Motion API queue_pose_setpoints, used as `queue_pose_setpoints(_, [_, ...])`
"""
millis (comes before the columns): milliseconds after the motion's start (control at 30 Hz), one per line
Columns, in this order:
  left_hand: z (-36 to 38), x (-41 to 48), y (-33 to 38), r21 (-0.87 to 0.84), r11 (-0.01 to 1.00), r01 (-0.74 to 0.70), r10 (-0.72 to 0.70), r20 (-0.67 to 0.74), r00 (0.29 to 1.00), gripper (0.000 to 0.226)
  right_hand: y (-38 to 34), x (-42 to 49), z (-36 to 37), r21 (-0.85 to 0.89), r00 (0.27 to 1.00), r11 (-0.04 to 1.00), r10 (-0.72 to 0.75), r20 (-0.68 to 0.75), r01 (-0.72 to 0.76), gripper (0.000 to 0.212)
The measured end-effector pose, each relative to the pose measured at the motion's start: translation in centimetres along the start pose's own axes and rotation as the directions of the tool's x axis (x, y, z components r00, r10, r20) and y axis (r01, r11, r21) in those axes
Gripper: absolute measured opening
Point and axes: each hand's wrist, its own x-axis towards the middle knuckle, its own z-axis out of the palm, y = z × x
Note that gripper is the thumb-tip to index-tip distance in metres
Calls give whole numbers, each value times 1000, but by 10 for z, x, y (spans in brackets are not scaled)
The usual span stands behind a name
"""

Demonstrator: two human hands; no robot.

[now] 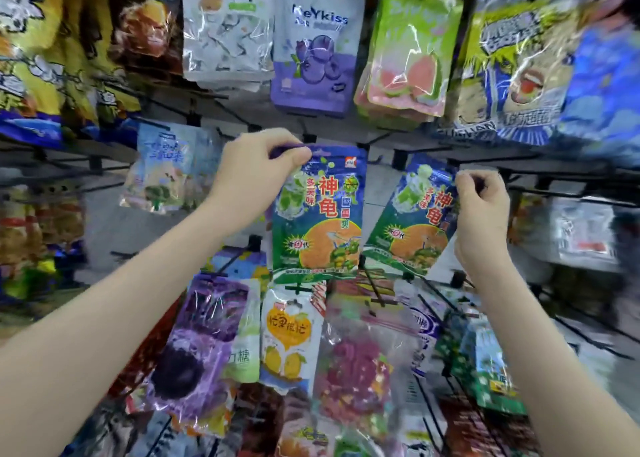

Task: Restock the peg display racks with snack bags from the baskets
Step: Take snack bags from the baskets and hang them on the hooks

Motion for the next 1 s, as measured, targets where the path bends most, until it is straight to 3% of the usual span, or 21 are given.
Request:
queue_pose_setpoints(333, [63,10,25,-27,999,-21,22,21,1000,13,10,38,-52,-85,996,996,-28,-81,21,18])
queue_pose_setpoints(533, [77,10,18,-17,1000,8,-8,32,999,11,12,37,-35,-137,989,979,-149,11,150,7])
queue_pose_setpoints(800, [72,12,-3,-27,995,97,-96,24,995,11,13,42,1,1,992,999,-51,113,51,14])
queue_pose_setpoints(1000, [69,16,-22,-71,984,161,-160,18,987,10,22,37,1,-42,982,995,-81,172,89,16])
